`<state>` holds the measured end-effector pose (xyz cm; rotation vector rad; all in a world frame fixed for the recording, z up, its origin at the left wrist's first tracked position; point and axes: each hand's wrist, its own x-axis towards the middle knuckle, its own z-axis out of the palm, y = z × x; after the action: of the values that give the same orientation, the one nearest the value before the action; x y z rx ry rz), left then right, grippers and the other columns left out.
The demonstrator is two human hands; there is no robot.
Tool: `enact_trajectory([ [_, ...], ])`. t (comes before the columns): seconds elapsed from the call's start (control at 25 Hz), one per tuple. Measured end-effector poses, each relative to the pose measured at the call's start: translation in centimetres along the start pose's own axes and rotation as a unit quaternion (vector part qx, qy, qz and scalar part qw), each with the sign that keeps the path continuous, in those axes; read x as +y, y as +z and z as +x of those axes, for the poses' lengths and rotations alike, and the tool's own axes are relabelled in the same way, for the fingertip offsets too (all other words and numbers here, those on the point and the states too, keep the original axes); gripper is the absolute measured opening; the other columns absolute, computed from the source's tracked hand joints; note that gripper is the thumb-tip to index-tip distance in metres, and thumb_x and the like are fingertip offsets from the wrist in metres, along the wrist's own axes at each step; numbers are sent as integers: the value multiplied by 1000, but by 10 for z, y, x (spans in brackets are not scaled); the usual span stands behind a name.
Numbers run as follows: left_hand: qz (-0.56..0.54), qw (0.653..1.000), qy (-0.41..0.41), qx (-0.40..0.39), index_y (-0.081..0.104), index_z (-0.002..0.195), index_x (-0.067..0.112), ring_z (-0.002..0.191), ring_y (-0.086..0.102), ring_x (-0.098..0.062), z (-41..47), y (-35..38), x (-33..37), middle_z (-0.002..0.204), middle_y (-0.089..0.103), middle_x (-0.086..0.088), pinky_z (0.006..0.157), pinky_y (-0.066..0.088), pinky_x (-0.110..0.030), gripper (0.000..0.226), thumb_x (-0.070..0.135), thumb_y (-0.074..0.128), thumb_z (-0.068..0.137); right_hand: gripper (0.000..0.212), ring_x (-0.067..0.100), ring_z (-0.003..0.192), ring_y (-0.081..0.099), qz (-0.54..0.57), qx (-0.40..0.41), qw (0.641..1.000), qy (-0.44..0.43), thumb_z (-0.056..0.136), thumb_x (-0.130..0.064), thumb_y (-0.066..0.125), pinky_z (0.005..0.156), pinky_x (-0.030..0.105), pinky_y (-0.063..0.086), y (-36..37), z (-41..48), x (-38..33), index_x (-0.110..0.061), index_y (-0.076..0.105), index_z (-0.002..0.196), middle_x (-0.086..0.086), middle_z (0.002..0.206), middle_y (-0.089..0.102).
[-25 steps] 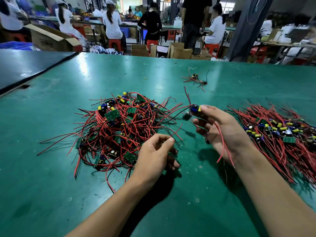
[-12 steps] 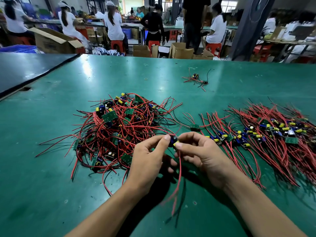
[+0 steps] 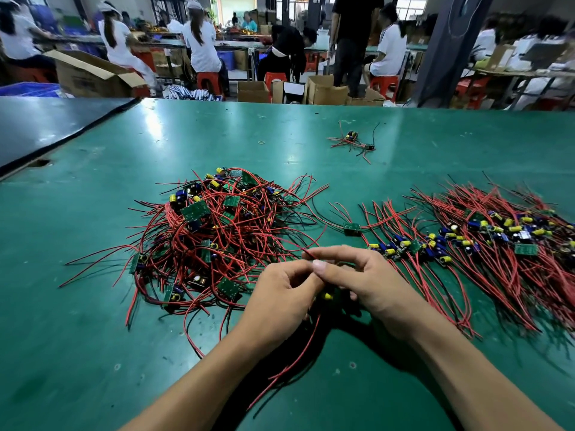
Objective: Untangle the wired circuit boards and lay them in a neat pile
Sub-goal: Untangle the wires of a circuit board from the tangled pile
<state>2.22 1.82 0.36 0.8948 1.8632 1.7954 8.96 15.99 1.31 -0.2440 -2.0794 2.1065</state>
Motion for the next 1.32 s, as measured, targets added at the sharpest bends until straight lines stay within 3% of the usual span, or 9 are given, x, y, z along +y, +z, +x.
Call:
enact_trajectory([
  [0.12,7,1000,-9,8,73,82,8,45,48,0,2,-1,-3,51,59,11,48,38,-16,21,17,60,96,15,2,57,58,16,62,998,-3,74,-25,81,51,10,43,-1,3,-1,-18,79,87,-3,74,71],
  [0.28,-55,997,-45,39,73,84,9,55,47,-18,5,-1,-7,61,60,-1,54,38,-30,20,22,62,94,26,8,54,53,90,123,987,42,57,-39,85,52,18,40,-7,8,1,-25,77,77,-2,68,60],
  [0.36,-71,996,-55,29,72,86,7,58,51,-18,6,-2,-8,67,64,-5,58,43,-32,17,20,63,94,27,9,56,56,99,126,986,44,55,-40,86,55,19,41,-9,9,2,-26,76,76,-3,71,63],
  [0.64,-75,994,-71,-19,72,88,0,59,57,-14,10,-3,-9,75,70,-12,56,50,-23,12,0,60,90,21,8,47,48,132,91,986,39,74,-38,74,43,18,42,-3,9,3,-17,73,75,0,61,58],
  [0.76,-60,996,-59,0,71,81,1,57,55,-15,10,-1,-9,67,65,-6,53,50,-23,13,4,62,91,24,8,52,55,59,77,995,29,78,-40,72,48,15,44,-3,7,1,-16,75,80,-2,68,65],
  [0.88,-40,998,-38,-3,70,81,0,58,57,-16,8,-3,-9,66,64,-6,53,50,-23,18,9,60,93,26,20,66,72,40,4,998,41,85,-33,73,58,22,55,-2,2,2,-10,76,98,14,86,75],
  [0.96,-33,999,-32,-3,68,80,-2,57,57,-17,6,-3,-8,65,62,-6,53,49,-24,19,9,60,94,23,17,70,72,-7,11,999,33,90,-34,70,60,20,55,-2,1,3,-13,78,98,13,88,76],
  [1.16,44,999,-23,-11,67,75,5,57,56,-16,4,0,-8,61,63,-3,55,45,-26,15,10,65,89,24,1,41,47,-89,136,986,21,96,-30,65,42,11,36,-2,10,7,-17,80,82,-11,51,57],
  [1.32,74,997,-25,-24,68,74,10,55,53,-15,4,0,-10,58,60,2,56,45,-30,13,14,68,87,38,6,37,31,72,213,972,63,98,-36,60,36,17,25,-8,15,3,-15,76,71,-9,49,43],
])
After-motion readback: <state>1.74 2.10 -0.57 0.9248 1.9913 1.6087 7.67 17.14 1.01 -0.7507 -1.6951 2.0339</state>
